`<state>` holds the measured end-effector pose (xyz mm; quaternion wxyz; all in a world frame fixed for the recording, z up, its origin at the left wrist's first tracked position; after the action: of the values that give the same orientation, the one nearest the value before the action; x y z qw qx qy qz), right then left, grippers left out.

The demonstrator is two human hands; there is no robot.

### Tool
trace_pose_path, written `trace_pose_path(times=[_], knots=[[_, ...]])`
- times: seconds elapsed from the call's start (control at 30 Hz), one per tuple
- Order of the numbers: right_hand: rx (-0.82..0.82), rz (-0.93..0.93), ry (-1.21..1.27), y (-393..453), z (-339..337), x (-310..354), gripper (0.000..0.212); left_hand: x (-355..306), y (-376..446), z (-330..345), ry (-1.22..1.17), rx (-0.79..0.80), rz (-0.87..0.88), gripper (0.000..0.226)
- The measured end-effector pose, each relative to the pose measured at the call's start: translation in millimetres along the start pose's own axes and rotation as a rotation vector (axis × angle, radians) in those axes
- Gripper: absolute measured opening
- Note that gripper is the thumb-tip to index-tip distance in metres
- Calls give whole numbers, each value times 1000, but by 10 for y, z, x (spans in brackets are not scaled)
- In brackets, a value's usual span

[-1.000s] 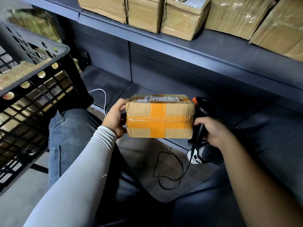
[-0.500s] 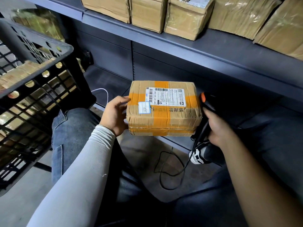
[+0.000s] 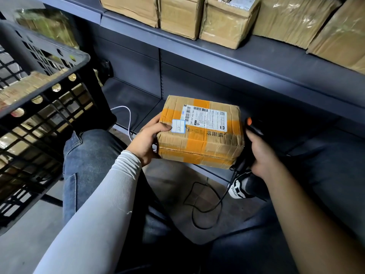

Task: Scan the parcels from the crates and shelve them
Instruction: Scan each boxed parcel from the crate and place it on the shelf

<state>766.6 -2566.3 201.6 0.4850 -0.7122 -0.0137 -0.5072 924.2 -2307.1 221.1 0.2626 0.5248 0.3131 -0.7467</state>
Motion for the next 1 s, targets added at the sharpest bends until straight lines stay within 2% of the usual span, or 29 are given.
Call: trace_pose_path(times=[0.1,0.17,0.23,0.33,0.5,0.63,0.73,0.83,0.93,1.0], knots=[[-13,5,26,-42,4,61,45,20,24,-71,34,-155,12,44],[-16,-17,24,-41,-2,92,48,28,27,-79,20,-225,9,38],[12,-37,4,-65,27,110,56,27,20,-83,22,-241,22,38],[41,-43,-6,-90,71,104,55,11,23,-113,13,-246,58,45],[83,-53,-9,-148,96,119,54,32,39,-108,13,-241,49,31],[105,-62,21,-202,98,144,44,25,49,-98,-140,-254,55,33],[111,-53,51,-187,88,123,46,15,30,-101,-295,-363,66,43],[90,-46,86,-183,77,105,36,44,42,-176,-485,-444,56,35],[64,-27,115,-179,69,86,20,55,38,-213,-583,-395,55,31],[33,-8,115,-170,61,70,23,57,42,-194,-597,-322,73,33]])
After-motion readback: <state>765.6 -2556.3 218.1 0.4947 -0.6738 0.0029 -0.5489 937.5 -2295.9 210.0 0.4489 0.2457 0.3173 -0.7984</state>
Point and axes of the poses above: each hand's wrist, its own y-axis towards the middle knuckle, its own z-axis out of the palm, x = y × z, the point moved 3 cm from there along y, towards the middle knuckle, and after that the axes turned 8 degrees about z, right-handed, at the moved point
